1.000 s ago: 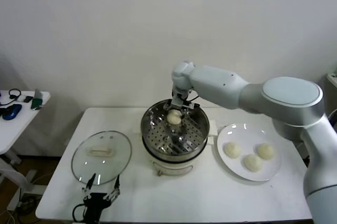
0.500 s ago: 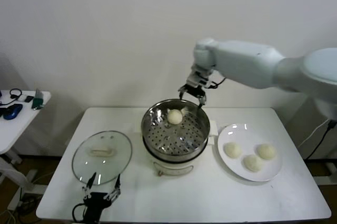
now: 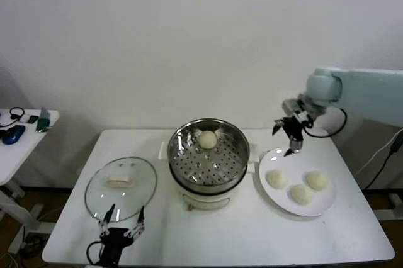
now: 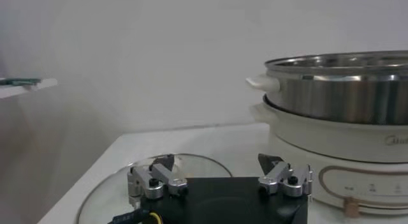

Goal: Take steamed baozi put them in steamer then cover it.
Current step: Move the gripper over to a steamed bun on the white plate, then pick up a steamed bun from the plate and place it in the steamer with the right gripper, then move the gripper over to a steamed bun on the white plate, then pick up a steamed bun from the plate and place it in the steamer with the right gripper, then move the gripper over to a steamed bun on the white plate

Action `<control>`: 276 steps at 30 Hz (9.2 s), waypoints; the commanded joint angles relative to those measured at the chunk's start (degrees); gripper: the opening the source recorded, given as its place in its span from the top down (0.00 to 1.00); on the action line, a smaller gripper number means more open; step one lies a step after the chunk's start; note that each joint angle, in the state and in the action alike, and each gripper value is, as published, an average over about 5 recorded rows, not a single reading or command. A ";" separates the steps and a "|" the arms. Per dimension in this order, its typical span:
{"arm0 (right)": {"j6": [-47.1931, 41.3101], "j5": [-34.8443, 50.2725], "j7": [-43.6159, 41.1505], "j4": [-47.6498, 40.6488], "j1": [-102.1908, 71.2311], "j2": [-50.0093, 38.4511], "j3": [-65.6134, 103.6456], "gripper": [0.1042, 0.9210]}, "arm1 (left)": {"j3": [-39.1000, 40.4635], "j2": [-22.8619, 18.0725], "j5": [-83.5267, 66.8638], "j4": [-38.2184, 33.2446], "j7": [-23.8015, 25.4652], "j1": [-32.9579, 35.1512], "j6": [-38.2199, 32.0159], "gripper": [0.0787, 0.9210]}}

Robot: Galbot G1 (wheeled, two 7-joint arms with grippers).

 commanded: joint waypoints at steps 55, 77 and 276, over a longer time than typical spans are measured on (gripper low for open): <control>-11.52 21.03 2.27 9.93 15.99 17.35 11.50 0.29 | 0.72 -1.18 0.33 -2.37 -0.28 1.14 0.30 0.12; -15.93 12.13 10.03 -10.15 -11.31 38.03 13.34 0.29 | -0.11 -1.31 -1.46 -2.56 -0.22 0.90 0.19 0.12; 6.67 -28.25 -7.24 -20.03 -35.42 -12.95 32.32 0.12 | 0.07 -3.33 2.62 -1.97 -0.09 1.61 -0.08 0.12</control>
